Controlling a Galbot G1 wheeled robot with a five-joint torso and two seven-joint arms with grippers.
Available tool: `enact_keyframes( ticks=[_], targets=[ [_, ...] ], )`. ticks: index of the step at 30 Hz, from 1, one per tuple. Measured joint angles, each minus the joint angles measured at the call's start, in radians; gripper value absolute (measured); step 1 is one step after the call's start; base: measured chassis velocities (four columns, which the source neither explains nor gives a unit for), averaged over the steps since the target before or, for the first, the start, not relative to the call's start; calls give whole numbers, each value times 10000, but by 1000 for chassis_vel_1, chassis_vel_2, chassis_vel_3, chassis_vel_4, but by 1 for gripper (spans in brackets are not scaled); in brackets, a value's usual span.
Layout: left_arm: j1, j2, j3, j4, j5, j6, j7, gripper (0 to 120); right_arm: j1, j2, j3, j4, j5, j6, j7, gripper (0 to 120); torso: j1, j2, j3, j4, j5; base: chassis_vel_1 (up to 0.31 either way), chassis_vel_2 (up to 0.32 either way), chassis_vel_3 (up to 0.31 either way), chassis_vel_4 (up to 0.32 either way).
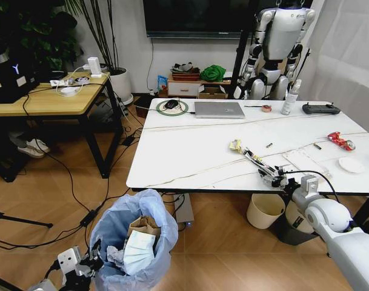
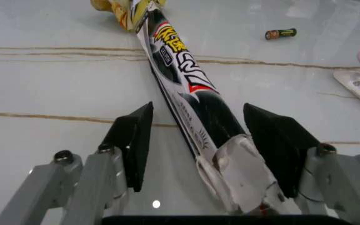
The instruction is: Pick up the trash bin and place the trash from the table into it.
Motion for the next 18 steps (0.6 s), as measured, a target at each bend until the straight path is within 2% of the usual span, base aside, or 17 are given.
enact_keyframes(
  ticks=[5, 7, 8, 11, 15, 18],
  targets=[
    [6, 5, -29, 10, 0, -12, 0, 0, 18, 40, -26, 9, -8, -21, 22, 33, 0, 0, 0, 1, 0, 0, 0, 0, 0],
    [11, 3, -28, 10, 0, -14, 0, 0, 21, 40, -27, 9, -7, -24, 24, 30, 0, 0, 0, 1, 0, 0, 0, 0, 0],
    [12, -3, -22, 13, 2, -17, 0, 0, 22, 35, -28, 16, -6, -30, 26, 23, 0, 0, 1, 0, 1, 0, 0, 0, 0],
    [5, -16, 10, 33, 8, -20, 3, 0, -9, 18, -20, 83, -7, -35, 32, 14, 0, 0, 1, 0, 0, 0, 0, 0, 0],
    [5, -15, 26, 57, 16, -25, 12, 0, -164, 19, 115, 341, 8, -37, 32, 4, 0, -1, 3, -1, 5, 0, 0, 0, 0],
    [8, -10, 37, 63, 17, -27, 22, 0, -402, -6, 349, 996, 104, -19, 33, 3, 0, -3, 2, 0, 0, 0, 0, 0, 0]
  ],
)
